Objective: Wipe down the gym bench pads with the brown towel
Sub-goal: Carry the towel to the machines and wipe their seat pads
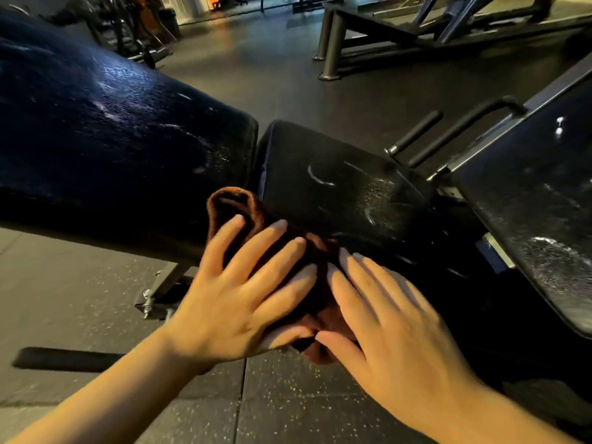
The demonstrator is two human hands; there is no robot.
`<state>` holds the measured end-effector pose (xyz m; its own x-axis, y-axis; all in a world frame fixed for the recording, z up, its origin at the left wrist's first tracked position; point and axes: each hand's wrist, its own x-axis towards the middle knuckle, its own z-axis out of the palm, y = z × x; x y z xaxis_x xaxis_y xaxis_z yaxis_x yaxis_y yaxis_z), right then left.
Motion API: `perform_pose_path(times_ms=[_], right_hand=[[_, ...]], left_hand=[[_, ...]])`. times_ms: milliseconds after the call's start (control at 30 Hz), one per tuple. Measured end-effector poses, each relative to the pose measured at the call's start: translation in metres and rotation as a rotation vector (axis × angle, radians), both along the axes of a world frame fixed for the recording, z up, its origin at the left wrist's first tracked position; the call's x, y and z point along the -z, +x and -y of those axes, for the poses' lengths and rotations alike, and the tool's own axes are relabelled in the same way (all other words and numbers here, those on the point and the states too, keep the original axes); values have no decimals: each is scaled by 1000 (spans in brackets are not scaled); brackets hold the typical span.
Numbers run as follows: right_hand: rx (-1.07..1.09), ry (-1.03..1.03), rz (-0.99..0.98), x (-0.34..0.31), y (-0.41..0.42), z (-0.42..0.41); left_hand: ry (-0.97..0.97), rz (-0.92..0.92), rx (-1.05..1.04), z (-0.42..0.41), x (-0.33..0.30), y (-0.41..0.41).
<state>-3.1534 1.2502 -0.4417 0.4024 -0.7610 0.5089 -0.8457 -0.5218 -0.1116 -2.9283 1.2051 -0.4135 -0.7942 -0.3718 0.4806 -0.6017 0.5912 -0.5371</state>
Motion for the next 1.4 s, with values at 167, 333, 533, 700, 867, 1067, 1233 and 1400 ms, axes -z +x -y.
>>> perform_pose_path(times_ms=[167, 333, 533, 700, 867, 1067, 1233, 1400], right_hand=[[-116, -68, 47, 14, -41, 0], [32, -222, 46, -22, -65, -6], [41, 92, 56, -28, -53, -11], [-125, 3, 157, -1, -6, -7], [-92, -130, 52, 13, 25, 6], [-85, -171, -39, -26, 84, 29], [-101, -223, -56, -15, 74, 28], [-119, -326, -139, 15, 24, 16]], left_hand=[[12, -46, -31, -5, 9, -8], [31, -73, -59, -10, 14, -25], [58, 25, -68, -12, 2, -12], [-57, 53, -135, -20, -8, 14], [-175, -34, -230, -14, -40, 59], [-379, -77, -286, 16, -48, 86], [-438, -98, -236, 21, -45, 87], [-439, -153, -238, 19, -41, 85]])
